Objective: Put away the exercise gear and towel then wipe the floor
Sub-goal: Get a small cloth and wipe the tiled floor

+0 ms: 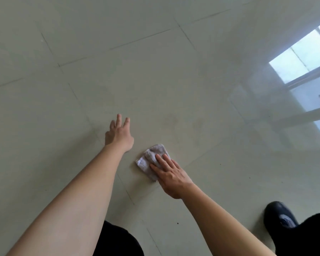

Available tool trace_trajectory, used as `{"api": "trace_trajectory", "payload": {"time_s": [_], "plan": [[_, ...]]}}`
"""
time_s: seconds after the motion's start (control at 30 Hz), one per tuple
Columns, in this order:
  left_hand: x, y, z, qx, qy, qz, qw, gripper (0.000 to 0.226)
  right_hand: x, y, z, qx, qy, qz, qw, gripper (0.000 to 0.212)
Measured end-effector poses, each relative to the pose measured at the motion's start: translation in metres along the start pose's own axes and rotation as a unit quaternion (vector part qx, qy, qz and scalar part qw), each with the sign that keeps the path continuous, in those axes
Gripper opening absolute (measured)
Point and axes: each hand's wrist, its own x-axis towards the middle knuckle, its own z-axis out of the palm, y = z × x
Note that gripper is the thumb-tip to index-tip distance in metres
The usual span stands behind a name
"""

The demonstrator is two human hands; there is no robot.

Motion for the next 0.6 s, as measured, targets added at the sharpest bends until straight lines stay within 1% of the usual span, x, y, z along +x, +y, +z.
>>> {"api": "trace_trajectory", "payload": {"time_s": [0.1,0.2,0.3,0.4,0.5,0.6], "plan": [[-0.006,0.028,0.017,0.024,0.013,0.056,0.998,0.065,0.006,0.046,-0.002,-0.023,0.028,-0.019,0.999,0.061],[-0.015,0.06,0.042,0.063,0.023,0.076,0.995,0.067,0.013,0.106,-0.015,-0.023,0.049,-0.024,0.998,0.06],[-0.024,0.102,0.062,0.08,0.017,0.038,0.996,0.07,0.018,0.176,-0.035,-0.025,0.067,-0.001,0.997,0.06],[-0.028,0.153,0.078,0.076,-0.003,0.001,0.997,0.067,0.013,0.253,-0.058,-0.027,0.058,0.039,0.997,0.06],[-0.026,0.217,0.088,0.08,-0.027,-0.01,0.996,0.065,0.004,0.331,-0.079,-0.005,0.043,0.076,0.996,0.063],[-0.024,0.284,0.092,0.109,-0.057,-0.013,0.992,0.068,-0.004,0.393,-0.095,0.028,0.033,0.114,0.992,0.064]]}}
